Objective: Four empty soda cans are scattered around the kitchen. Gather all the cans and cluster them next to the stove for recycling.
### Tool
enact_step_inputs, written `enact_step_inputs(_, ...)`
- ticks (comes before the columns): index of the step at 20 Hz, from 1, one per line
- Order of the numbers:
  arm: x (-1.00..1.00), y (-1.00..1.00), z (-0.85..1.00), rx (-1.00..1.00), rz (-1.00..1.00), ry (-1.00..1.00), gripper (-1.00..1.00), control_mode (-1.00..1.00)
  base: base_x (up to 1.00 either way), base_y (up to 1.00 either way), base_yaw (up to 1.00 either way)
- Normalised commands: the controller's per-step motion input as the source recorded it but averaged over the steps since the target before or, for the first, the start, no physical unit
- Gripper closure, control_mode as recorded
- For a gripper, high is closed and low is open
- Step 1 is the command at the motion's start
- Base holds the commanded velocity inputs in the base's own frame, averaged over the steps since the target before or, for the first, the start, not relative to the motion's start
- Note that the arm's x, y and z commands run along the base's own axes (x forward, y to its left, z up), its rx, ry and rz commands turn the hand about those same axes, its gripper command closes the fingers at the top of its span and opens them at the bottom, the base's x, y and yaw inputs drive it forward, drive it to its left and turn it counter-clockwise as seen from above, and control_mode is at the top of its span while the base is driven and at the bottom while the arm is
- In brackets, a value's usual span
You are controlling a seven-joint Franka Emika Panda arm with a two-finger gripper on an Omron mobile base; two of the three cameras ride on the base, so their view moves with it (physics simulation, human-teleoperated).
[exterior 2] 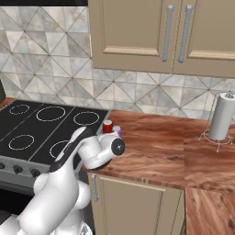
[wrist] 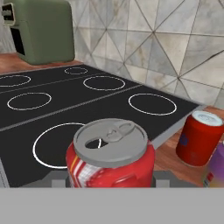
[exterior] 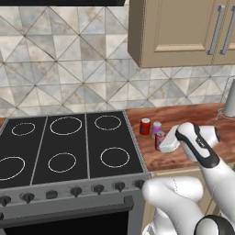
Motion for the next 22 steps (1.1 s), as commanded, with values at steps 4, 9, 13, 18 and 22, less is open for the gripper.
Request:
enact_step_inputs(4, 0.12, -0.01, -0.12, 0.0, -0.03, 0.0, 1.0, -1.0, 0.0, 0.0, 0.0)
enact_step_inputs(9, 0.12, 0.0, -0.13, 0.0, -0.03, 0.01, 1.0, -1.0, 0.0, 0.0, 0.0)
enact_step_inputs(13, 0.12, 0.0, -0.15, 0.0, -0.03, 0.02, 1.0, -1.0, 0.0, 0.0, 0.0)
enact_step_inputs(18, 0.13, 0.0, -0.17, 0.0, -0.02, 0.02, 1.0, -1.0, 0.0, 0.0, 0.0)
enact_step_inputs(22, 0.14, 0.0, -0.17, 0.0, -0.02, 0.02, 1.0, -1.0, 0.0, 0.0, 0.0)
